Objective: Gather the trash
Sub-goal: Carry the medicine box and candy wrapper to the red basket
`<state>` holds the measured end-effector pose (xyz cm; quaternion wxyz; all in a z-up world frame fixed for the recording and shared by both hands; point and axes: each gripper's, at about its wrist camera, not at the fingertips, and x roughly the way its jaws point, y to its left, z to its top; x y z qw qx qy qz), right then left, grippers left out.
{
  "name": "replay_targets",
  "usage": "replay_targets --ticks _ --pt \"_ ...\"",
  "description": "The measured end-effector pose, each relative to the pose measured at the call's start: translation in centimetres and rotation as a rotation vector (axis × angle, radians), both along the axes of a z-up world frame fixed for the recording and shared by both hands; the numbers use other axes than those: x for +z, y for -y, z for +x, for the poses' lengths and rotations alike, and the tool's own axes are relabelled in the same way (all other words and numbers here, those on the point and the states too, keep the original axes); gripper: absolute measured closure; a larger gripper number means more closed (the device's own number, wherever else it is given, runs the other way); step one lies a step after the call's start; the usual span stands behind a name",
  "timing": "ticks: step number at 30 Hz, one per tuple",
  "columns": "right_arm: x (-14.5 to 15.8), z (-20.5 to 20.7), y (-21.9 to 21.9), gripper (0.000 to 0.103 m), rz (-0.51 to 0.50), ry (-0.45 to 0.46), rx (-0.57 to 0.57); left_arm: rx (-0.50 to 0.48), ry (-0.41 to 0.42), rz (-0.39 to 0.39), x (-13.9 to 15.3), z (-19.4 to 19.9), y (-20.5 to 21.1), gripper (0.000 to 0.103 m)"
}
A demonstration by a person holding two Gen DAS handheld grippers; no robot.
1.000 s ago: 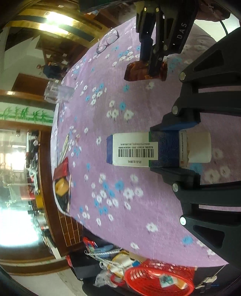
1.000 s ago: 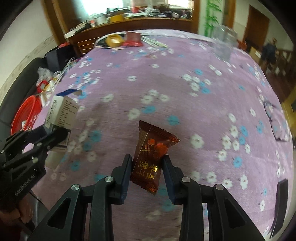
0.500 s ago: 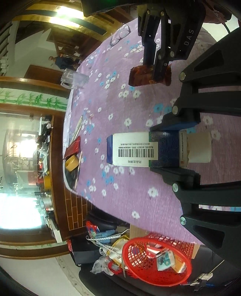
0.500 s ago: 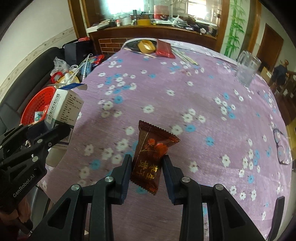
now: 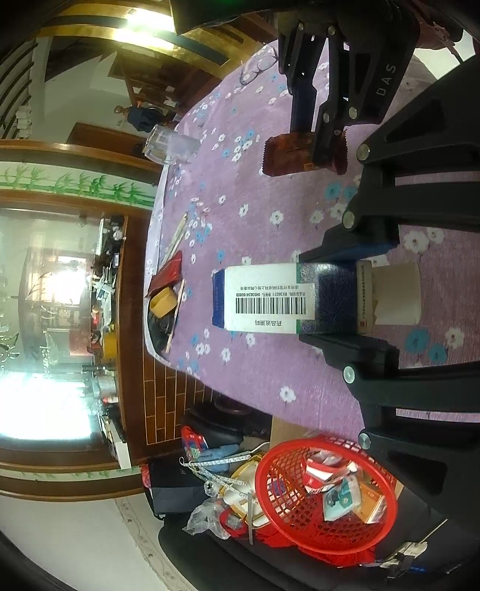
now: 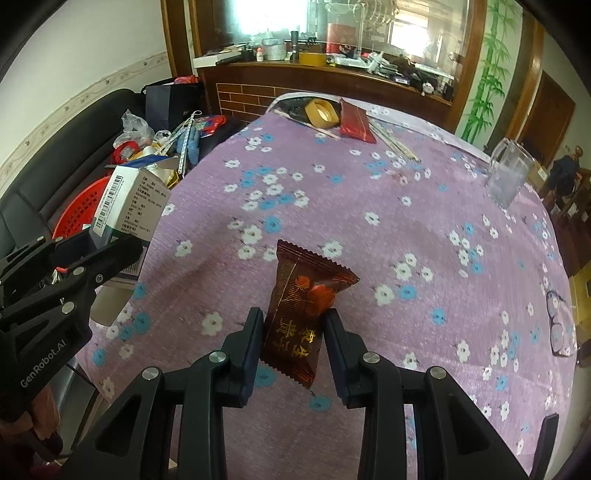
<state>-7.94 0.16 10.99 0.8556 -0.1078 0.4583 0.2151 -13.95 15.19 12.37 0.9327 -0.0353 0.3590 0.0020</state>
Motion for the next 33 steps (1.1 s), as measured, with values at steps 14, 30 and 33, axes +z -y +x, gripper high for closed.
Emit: replay_targets --ticks 14,30,33 --pt "0.3 -0.1 -5.9 0.066 0.012 -0.002 0.101 0.098 0.001 0.003 0.3 -1.3 -5.1 0.07" --pt "0.4 -0.9 -12.6 0.066 0.029 -0.007 0.225 0.248 -0.008 -0.007 -0.2 -3.7 -11.7 0.07" --pt "0.5 -1.0 -13.8 0.066 0.032 -0.008 0.245 0.276 -0.014 -0.008 -0.5 -4.1 -13.0 0.07"
